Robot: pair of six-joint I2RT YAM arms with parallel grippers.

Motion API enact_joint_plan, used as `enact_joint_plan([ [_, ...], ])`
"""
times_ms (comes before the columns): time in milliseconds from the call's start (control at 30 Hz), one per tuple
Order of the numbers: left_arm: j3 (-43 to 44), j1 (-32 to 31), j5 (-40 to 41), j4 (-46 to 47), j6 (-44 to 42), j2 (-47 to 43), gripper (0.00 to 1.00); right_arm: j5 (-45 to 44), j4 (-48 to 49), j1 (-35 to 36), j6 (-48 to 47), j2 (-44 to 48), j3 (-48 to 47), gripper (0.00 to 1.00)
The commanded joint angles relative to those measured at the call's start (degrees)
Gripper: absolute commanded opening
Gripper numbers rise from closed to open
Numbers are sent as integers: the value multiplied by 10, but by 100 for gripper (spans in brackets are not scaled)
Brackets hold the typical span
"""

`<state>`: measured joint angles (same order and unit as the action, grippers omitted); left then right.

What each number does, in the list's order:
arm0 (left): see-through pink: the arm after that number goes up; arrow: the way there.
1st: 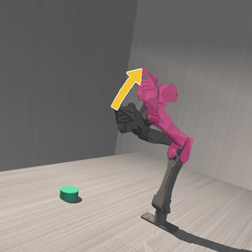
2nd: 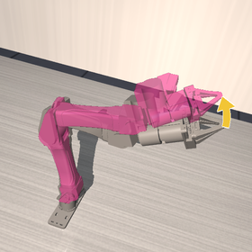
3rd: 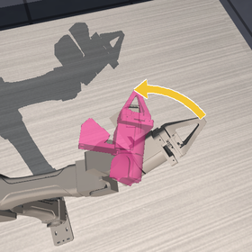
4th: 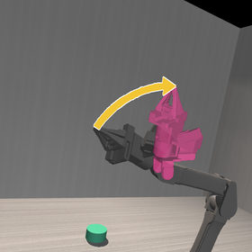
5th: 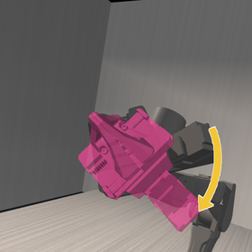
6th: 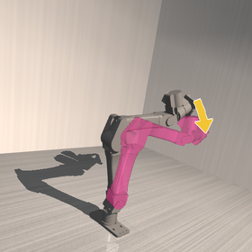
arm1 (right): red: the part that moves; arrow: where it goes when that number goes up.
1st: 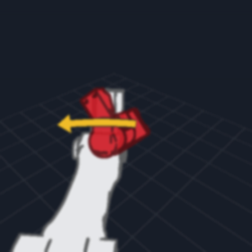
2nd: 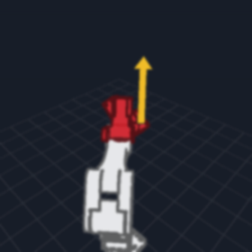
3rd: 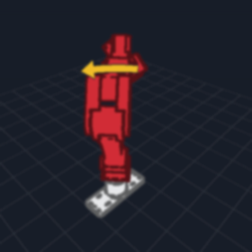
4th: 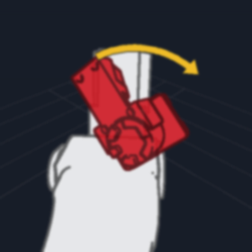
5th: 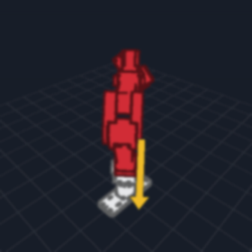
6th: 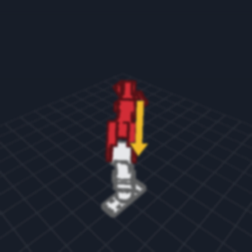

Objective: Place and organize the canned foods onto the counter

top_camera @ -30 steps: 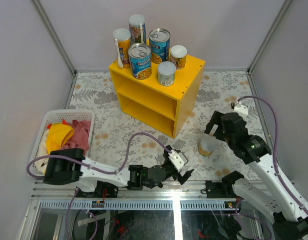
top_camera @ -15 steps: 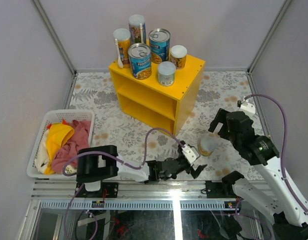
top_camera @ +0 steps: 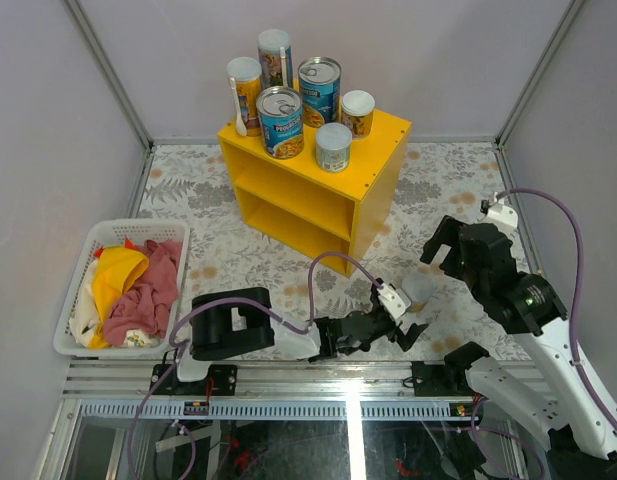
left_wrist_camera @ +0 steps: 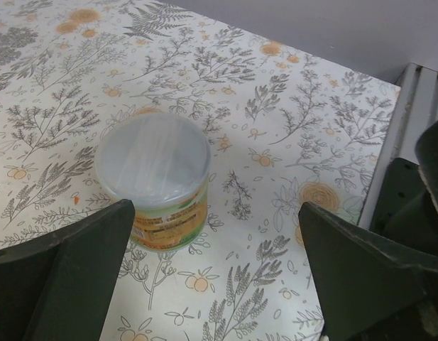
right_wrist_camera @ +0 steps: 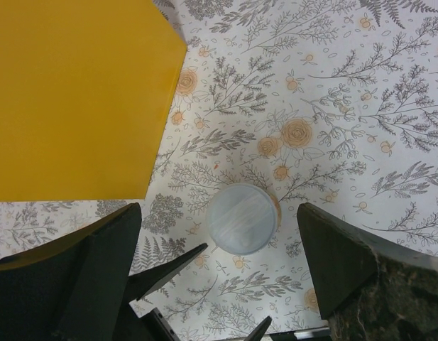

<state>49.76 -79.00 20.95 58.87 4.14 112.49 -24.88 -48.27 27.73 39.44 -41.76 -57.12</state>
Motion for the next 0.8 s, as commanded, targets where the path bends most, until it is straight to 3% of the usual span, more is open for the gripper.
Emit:
enact_joint_plan([
  [0, 25, 6, 48, 82, -8, 28, 100, -8, 3, -3, -11, -1, -32, 99],
  [300, 46, 19, 104, 91, -20, 56, 100, 4, 18, -3, -27, -13, -32, 98],
  [767, 81, 52, 58, 115, -2, 110, 100, 15, 48, -2, -58, -50, -43, 99],
])
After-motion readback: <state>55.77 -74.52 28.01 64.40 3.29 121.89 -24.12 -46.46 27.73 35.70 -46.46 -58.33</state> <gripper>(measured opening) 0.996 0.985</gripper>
